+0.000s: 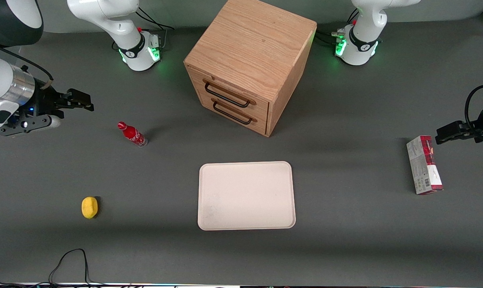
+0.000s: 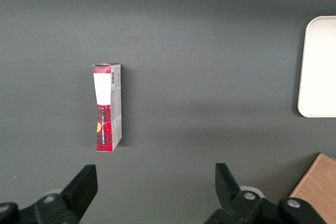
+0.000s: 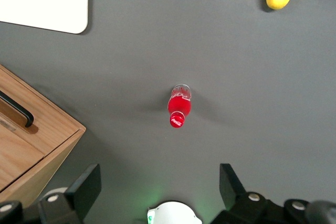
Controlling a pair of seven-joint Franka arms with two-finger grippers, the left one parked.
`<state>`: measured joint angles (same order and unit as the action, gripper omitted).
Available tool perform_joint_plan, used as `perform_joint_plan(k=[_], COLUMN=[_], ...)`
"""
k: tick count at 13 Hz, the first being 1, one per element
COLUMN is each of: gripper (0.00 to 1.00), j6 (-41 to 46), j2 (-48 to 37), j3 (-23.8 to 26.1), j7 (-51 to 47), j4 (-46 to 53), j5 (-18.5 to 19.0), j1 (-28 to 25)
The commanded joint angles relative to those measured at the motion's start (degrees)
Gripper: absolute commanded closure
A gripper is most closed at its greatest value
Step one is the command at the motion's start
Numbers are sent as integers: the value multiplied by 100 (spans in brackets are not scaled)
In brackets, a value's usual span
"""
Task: Place coke bottle on tray
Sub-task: 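Move the right gripper down over the red Coca-Cola bottle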
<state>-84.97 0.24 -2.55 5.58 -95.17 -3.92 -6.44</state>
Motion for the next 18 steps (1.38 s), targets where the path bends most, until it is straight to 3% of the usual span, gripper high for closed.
perform_joint_plan(k=[1,18], gripper=[0,0], j6=[156,464], j2=[134,310], j3=[-8,9], j7=[-47,-40], j4=[244,376], j5=[-39,-65], j1=[-23,-50])
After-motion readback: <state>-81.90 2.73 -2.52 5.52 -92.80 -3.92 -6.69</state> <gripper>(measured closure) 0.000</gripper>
